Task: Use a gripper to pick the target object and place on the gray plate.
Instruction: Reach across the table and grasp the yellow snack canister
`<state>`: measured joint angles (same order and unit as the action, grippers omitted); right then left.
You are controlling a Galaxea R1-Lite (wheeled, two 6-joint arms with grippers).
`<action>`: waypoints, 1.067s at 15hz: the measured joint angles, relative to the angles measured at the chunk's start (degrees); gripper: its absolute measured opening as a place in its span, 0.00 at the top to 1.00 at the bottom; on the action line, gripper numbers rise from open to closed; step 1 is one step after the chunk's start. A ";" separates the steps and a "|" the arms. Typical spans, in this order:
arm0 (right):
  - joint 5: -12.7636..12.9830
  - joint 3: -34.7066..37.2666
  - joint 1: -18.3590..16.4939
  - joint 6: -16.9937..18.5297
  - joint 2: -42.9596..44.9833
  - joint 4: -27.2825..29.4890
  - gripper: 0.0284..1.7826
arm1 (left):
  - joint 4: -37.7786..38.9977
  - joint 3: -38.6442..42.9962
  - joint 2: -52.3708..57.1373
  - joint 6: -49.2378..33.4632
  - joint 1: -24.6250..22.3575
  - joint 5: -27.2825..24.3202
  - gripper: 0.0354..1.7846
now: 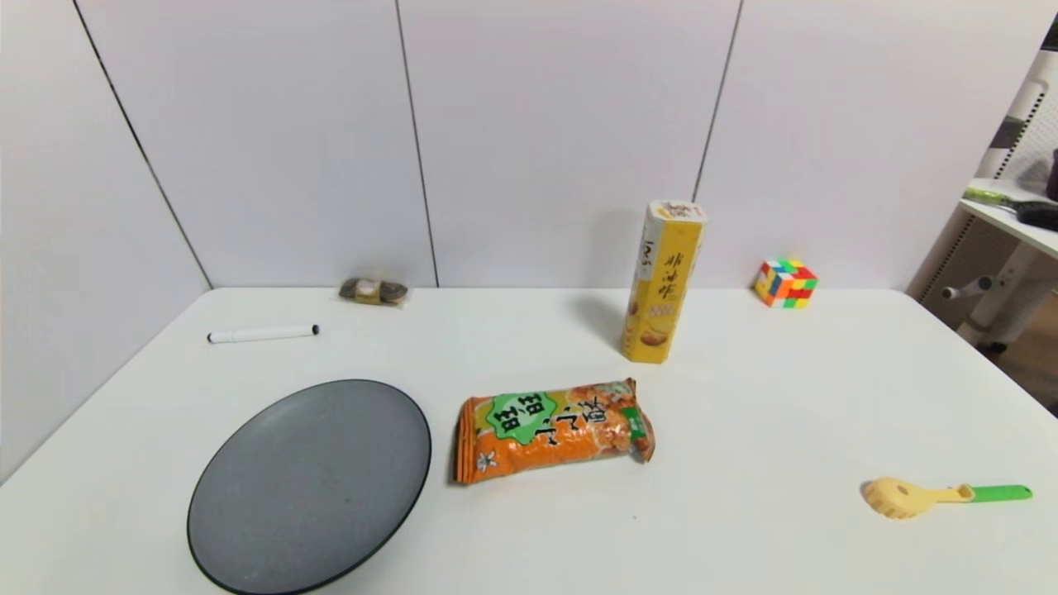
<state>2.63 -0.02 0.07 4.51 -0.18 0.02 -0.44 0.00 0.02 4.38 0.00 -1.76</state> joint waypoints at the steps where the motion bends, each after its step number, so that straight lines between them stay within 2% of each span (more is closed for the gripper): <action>1: -0.02 0.00 0.00 0.02 0.00 0.00 0.04 | 0.00 0.00 0.00 0.00 0.00 0.00 0.06; 16: 0.00 0.02 0.00 0.00 0.00 0.02 0.04 | -0.27 -0.13 -0.32 -0.02 0.00 0.07 0.06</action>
<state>2.63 0.00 0.07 4.51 -0.18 0.05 -0.71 -0.13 -0.29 4.35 0.00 -1.68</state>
